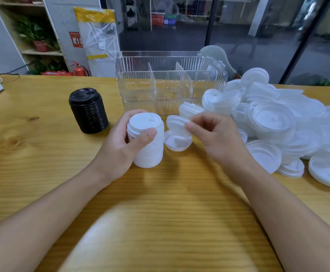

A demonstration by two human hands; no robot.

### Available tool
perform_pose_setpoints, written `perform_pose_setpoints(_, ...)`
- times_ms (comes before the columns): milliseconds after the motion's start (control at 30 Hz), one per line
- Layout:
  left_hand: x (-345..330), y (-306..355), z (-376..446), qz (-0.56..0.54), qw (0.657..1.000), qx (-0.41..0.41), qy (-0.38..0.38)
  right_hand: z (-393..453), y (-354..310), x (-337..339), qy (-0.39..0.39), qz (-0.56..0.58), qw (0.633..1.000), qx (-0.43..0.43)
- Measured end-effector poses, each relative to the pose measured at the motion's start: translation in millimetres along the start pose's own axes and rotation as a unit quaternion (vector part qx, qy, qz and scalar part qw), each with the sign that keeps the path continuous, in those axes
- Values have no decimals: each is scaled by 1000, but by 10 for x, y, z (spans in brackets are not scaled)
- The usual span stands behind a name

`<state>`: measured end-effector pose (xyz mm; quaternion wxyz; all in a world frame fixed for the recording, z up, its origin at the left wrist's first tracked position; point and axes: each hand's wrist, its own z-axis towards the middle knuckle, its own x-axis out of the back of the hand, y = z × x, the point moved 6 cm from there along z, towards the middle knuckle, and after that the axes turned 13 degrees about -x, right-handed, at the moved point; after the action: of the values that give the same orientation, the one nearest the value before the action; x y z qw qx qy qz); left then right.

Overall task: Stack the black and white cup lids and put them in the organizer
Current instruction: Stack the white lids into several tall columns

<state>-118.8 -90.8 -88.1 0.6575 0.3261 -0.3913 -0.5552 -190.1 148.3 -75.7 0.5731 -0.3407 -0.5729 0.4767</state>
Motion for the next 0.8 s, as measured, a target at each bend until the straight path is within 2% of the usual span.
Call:
perform_pose_setpoints(100,-5,0,-3,2,1000,-2,-4,49,49,109,16,64,997,-27)
perform_pose_setpoints(200,-11,9,-2,6,1000,-4,-9,89,151,76,10,54,996,-73)
perform_pose_setpoints(267,-18,11,-7,8,1000,-4,-14,91,196,55,12,-3,997,-78)
perform_pose_setpoints(367,-21,16,-9,12,1000,-3,-18,37,110,59,42,-124,991,-31)
perform_pose_setpoints(500,-26,26,-16,13,1000,-3,-17,-38,9,44,54,-157,986,-16)
perform_pose_setpoints(600,-32,28,-17,13,1000,-3,-17,-61,16,-19,59,-235,970,3)
perform_pose_setpoints(800,-30,15,-13,10,1000,-2,-18,-86,90,-169,15,-320,947,2)
